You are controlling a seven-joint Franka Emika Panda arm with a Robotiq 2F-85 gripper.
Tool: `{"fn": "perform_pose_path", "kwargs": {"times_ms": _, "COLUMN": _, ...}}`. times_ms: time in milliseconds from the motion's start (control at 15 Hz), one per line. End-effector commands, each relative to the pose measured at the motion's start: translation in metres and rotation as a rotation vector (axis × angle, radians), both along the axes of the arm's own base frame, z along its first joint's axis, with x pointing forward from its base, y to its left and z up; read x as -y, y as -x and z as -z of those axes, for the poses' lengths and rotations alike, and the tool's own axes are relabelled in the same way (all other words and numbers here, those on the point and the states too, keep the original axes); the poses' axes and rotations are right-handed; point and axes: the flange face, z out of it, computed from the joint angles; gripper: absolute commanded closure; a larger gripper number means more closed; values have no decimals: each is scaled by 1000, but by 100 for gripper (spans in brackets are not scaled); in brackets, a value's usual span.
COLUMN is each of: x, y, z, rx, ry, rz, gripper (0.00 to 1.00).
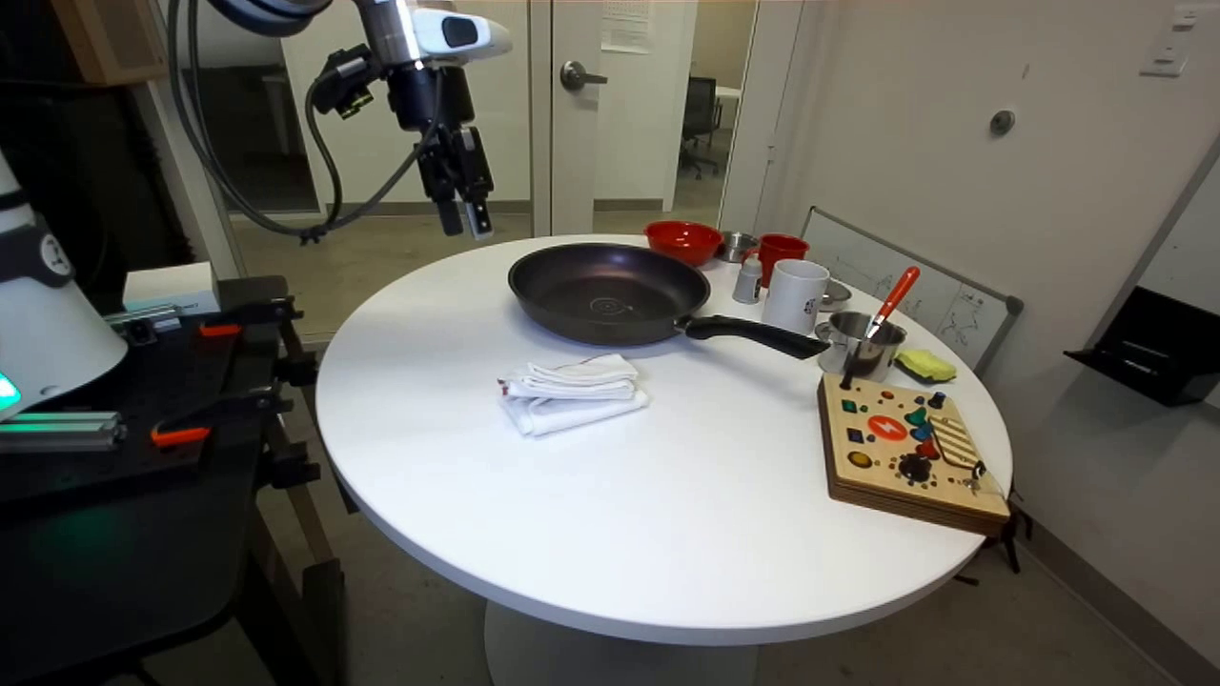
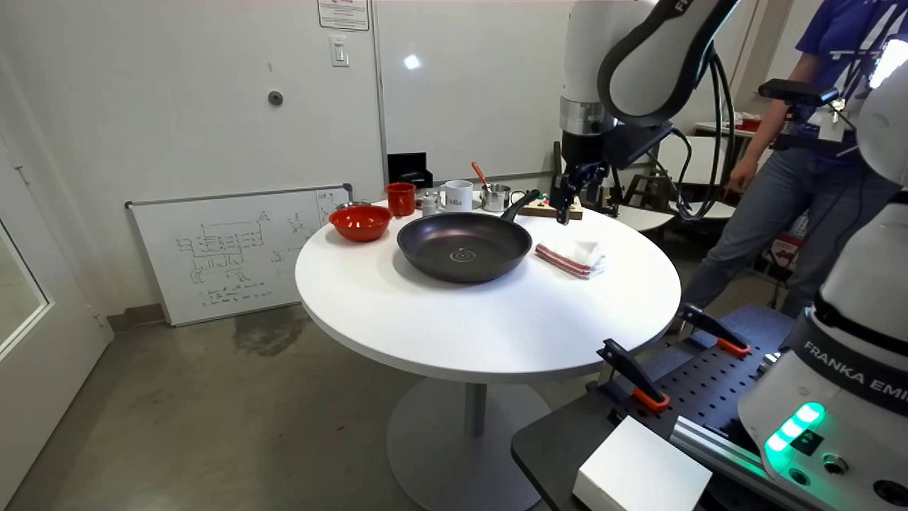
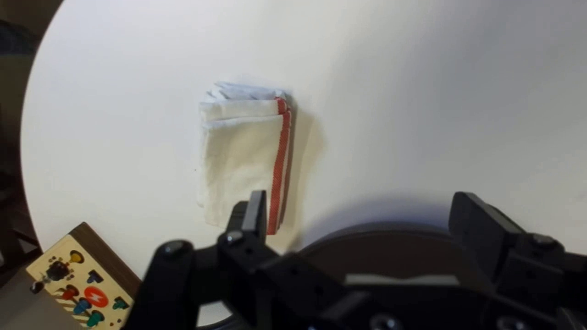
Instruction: Use the towel to wipe the pan
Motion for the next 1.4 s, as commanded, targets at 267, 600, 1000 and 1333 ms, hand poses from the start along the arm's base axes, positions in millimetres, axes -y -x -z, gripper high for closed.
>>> {"fn": "perform_pose_path", "kwargs": {"times_ms": 267, "x": 4, "y": 9, "z": 45, "rx": 49, "ry": 133, "rz": 67, "gripper": 0}}
{"fn": "perform_pose_path", "kwargs": {"times_ms": 600, "x": 2, "y": -6, "z": 76, "rx": 67, "ry": 90, "rz": 176, "gripper": 0}}
{"fn": "perform_pose_path", "kwargs": {"times_ms": 1000, "x": 6, "y": -22, "z": 79, "rx": 84, "ry": 89, "rz": 213, "gripper": 0}}
{"fn": "perform_pose_path", "kwargs": {"times_ms": 1333, "x": 4, "y": -20, "z": 80, "rx": 90, "ry": 110, "rz": 198, "gripper": 0}}
